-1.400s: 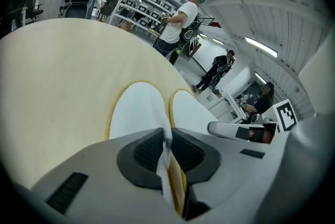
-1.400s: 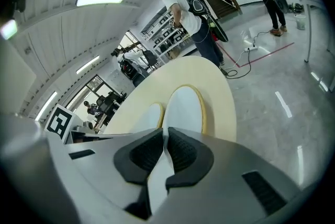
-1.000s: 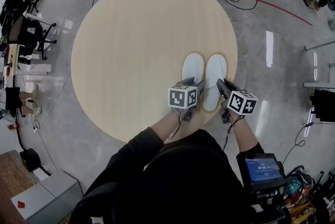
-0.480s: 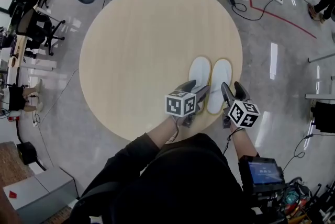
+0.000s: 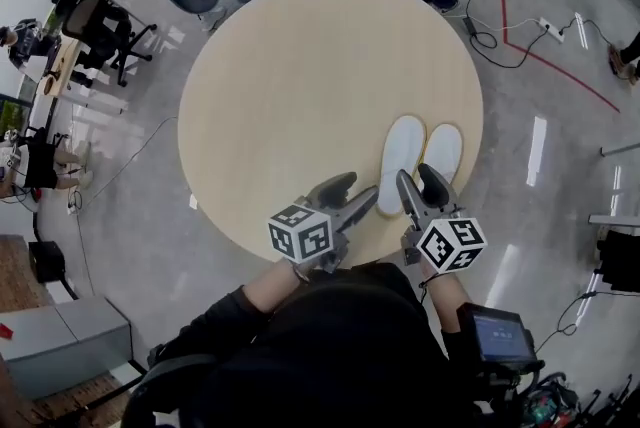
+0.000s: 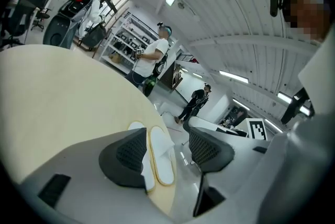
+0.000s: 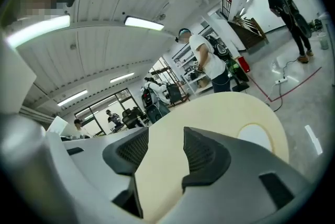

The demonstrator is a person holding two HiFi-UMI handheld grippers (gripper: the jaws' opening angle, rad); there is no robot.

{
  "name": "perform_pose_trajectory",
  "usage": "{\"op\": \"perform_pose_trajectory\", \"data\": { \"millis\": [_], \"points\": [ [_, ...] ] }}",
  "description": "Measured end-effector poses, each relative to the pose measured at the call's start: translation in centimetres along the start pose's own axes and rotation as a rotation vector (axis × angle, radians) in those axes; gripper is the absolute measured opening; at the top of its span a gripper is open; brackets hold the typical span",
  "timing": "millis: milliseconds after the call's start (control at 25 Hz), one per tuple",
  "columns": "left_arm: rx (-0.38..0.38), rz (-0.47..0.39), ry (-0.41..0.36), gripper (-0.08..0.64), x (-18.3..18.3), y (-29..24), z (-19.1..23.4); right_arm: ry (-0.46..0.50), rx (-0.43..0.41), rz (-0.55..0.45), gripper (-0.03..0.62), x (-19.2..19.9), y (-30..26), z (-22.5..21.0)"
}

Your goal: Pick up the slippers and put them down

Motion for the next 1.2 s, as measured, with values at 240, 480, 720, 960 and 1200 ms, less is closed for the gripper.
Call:
{"op": "perform_pose_trajectory", "data": {
  "millis": [240,480,720,960,1200],
  "points": [
    [0.03,-0.063,-0.049,0.114,-0.7,7.1,-1.2,-0.008,-0.13,0.03,0.129,1.8,-0.8,6.7],
    [0.136,-0.138,-0.111,0.023,-1.9,14.9,-0.7,0.033,-0.195,0.045,0.051,3.7,-1.8,14.7],
    [0.116,-0.175,-0.148,0.025,-2.5,16.5,0.1,0.079,-0.198,0.077,0.032,4.4,-1.4,16.9],
    [0.07,-0.183,-0.077,0.025,-2.5,21.5,3.6,0.233,-0.161,0.123,0.032,6.7,-2.5,22.4],
    [0.081,-0.172,-0.062,0.025,-2.6,25.3,6.2,0.304,-0.119,0.11,0.032,8.3,-3.4,26.6]
  ]
}}
Point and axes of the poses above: the fingertips, and each gripper's own axes: y backward along the fingers, z to its left, x out of its underside, the point moved 4 cm from there along y, backward along the fingers, and after that the axes turned 3 degrees about x, right-handed, at the moved point
